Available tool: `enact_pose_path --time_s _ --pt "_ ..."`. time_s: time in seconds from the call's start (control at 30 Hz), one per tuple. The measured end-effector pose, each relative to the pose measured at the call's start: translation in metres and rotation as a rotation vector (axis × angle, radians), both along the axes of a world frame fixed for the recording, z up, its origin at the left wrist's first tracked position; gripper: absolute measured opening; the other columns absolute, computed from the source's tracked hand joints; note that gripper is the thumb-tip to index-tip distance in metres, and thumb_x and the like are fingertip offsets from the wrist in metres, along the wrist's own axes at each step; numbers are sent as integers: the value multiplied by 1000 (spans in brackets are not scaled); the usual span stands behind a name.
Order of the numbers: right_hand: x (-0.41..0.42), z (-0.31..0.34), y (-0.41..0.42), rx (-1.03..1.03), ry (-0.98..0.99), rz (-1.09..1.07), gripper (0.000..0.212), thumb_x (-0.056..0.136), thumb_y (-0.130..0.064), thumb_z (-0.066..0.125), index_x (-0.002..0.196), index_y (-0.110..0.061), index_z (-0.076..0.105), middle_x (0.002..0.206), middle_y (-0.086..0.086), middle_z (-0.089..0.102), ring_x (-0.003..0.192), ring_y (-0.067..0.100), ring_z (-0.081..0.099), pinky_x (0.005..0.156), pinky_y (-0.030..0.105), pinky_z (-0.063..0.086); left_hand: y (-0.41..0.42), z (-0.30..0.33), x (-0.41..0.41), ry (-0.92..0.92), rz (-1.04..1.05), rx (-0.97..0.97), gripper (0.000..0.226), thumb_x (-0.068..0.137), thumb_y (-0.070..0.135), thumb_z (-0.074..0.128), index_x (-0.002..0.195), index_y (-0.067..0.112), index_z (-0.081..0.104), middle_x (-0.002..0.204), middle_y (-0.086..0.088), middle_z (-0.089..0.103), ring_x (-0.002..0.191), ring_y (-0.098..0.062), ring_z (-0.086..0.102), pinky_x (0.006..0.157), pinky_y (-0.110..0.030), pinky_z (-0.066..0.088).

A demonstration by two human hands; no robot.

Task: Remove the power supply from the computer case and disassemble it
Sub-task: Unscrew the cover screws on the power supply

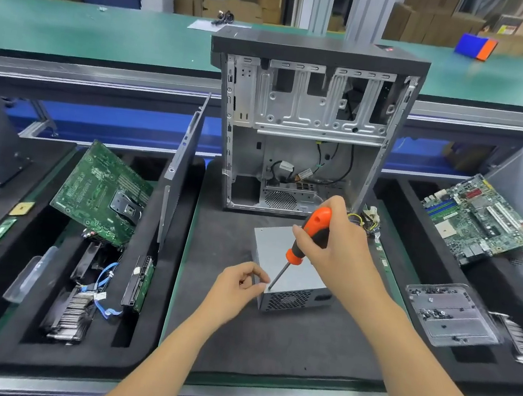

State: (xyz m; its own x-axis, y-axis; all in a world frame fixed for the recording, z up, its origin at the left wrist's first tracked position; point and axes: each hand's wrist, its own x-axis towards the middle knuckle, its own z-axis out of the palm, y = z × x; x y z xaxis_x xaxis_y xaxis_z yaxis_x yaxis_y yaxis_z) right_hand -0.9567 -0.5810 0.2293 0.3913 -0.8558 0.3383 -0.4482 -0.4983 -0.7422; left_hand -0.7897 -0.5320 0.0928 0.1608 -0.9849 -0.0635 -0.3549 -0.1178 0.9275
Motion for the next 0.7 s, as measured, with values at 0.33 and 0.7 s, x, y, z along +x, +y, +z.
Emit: enact_pose_path --time_s 0.33,0.7 --pt "-1 2 3 -9 16 -19 32 88 -18 66 80 -25 35 60 -15 61 57 -10 57 53 2 37 0 -4 4 -21 -24 -48 20 88 11 68 100 27 72 50 11 21 53 -8 20 53 -14 22" --pt "6 2 4 25 64 6 31 90 -27 64 82 -23 34 65 -6 65 58 1 57 55 12 41 2 -2 2 0 -45 -21 20 91 11 66 93 29 74 45 11 19 51 -9 17 51 -16 16"
